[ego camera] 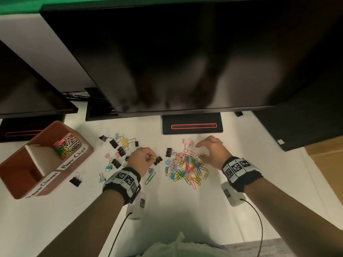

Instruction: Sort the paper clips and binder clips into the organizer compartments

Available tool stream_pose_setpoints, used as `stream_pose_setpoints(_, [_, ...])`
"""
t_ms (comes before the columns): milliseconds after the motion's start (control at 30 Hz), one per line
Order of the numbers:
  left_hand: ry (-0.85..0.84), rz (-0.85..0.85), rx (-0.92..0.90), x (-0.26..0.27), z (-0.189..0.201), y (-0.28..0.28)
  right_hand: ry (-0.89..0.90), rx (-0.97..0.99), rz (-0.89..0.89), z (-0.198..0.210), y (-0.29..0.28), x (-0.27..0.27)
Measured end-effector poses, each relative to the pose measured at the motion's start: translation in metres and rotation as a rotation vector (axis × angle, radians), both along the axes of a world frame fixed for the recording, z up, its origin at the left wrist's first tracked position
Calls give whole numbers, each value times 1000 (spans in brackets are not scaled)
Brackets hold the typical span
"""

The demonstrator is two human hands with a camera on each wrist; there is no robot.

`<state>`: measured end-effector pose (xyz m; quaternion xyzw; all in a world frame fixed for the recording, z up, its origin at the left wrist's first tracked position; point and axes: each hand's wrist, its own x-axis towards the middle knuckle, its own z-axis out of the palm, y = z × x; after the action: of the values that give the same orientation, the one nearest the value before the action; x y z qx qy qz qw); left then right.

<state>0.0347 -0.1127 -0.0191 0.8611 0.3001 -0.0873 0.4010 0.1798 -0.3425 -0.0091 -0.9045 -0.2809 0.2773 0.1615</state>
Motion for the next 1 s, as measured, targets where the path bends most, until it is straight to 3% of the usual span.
stream_pose_setpoints(200, [-18,58,-93,-4,5,1,99,-53,7,-2,1,-14])
stream_pose_setpoints(367, [-31,83,-66,-13,10,9,122,-117,70,-9,4,-22])
stream_pose_setpoints(467, [-26,60,-23,-17,13,11,119,-82,37,-12,8,-25])
stream_pose_setpoints(700, [-63,96,-118,-27,17,13,93,67,-7,-9,11,-27])
stream_pose_setpoints(833, [-83,160,-99,-23,18,12,47,24,-49,-6,3,-30])
stream_pose_setpoints(1000, [72,-33,58,-30,14,5,32,-153,-60,-6,-11,-42])
